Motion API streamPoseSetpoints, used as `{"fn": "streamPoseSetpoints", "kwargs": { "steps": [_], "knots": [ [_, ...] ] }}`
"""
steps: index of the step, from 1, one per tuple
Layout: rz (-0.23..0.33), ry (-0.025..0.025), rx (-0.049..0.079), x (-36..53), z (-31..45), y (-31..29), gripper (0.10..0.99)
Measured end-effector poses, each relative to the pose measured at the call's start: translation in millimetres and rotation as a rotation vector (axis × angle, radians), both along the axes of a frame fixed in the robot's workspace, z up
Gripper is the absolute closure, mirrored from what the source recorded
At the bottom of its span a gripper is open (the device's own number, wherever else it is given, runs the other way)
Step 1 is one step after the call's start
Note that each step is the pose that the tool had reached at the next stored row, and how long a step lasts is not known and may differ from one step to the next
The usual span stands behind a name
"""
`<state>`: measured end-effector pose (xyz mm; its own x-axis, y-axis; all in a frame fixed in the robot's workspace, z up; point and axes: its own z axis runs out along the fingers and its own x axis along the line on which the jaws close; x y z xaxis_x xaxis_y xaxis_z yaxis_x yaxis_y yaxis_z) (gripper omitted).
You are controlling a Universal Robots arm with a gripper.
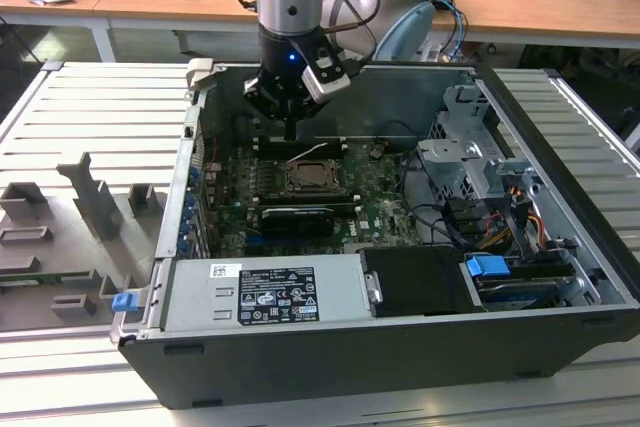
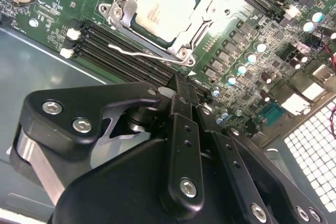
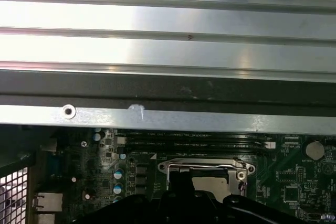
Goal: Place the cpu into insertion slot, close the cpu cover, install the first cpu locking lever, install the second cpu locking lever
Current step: 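Install the first cpu locking lever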
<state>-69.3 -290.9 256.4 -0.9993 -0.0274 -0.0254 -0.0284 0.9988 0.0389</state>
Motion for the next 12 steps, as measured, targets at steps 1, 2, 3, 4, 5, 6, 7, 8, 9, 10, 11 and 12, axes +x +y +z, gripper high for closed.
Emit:
{"fn": "streamPoseSetpoints", "kwargs": {
  "steps": [1, 2, 3, 4, 5, 6, 7, 8, 9, 10, 11, 12],
  "knots": [
    [0.000, 0.0000, 0.000, 0.1, 0.0, 0.0, 0.980],
    [0.000, 0.0000, 0.000, 0.3, 0.0, 0.0, 0.980],
    [0.000, 0.0000, 0.000, 0.4, 0.0, 0.0, 0.980],
    [0.000, 0.0000, 0.000, 0.8, -0.1, 0.0, 0.980],
    [0.000, -0.0002, 0.002, 1.3, -0.1, 0.0, 0.980],
    [0.000, -0.0001, 0.005, 1.7, -0.1, 0.0, 0.980],
    [0.000, 0.0000, 0.011, 1.9, -0.1, -0.2, 0.980],
    [0.000, 0.0000, 0.025, 2.2, -0.2, -0.4, 0.980],
    [0.000, 0.0000, 0.036, 2.4, -0.4, -0.5, 0.980],
    [0.000, -0.0001, 0.044, 2.6, -1.1, -0.5, 0.980],
    [0.000, -0.0004, 0.044, 2.6, -1.7, -0.5, 0.980],
    [0.000, -0.0001, 0.044, 2.8, -2.8, -0.6, 0.980]
  ]
}}
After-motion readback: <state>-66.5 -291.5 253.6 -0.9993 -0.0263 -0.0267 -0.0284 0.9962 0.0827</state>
